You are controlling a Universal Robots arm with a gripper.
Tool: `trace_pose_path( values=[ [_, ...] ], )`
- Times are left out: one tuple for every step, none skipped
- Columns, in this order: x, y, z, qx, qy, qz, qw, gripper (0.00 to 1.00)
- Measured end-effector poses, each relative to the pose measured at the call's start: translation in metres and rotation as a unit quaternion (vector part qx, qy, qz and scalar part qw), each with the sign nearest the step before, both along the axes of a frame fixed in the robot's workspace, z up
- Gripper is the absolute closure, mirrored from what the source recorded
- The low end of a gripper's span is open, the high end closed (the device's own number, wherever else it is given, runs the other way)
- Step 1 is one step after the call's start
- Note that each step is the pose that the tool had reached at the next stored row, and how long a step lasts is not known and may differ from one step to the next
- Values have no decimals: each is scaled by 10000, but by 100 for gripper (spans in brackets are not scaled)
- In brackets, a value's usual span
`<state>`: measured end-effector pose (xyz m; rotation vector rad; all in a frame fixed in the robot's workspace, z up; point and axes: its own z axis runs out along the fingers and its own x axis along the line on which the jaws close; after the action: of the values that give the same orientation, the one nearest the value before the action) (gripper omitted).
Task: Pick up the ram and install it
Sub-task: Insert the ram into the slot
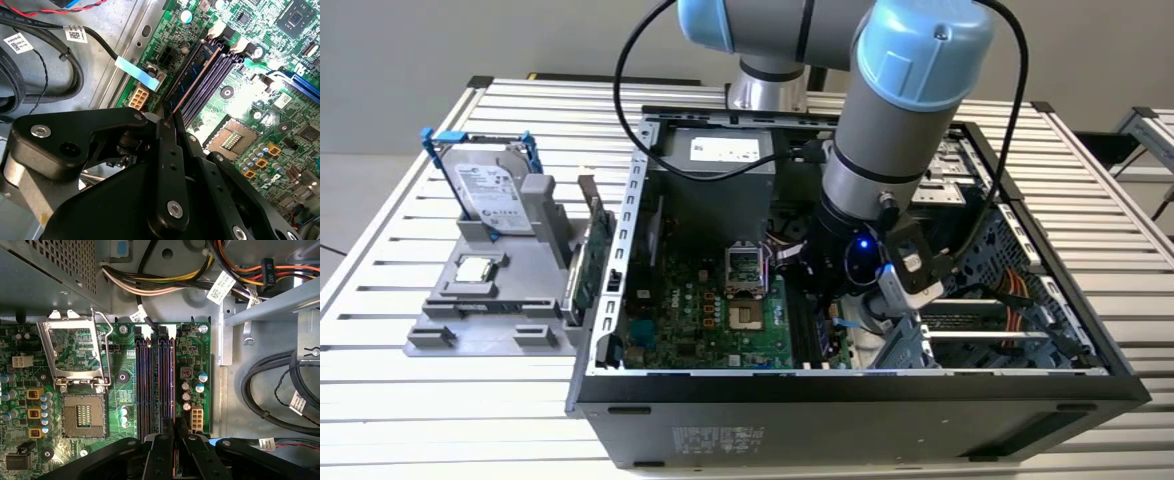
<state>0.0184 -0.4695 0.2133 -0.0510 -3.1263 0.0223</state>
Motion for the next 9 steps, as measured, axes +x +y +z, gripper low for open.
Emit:
trace_pose_path(
  values=[
    [0,1,-2,4,0,0,10000,100],
    [1,3,-5,7,-1,0,10000,0],
    [1,2,-4,4,-1,0,10000,0],
    [1,1,-3,3,-1,0,10000,0],
    [0,0,-2,1,0,0,10000,0],
    [0,0,-2,1,0,0,10000,0],
    [0,0,-1,1,0,0,10000,0],
    [0,0,4,-1,1,0,10000,0],
    [0,0,17,0,0,0,10000,0]
  ],
)
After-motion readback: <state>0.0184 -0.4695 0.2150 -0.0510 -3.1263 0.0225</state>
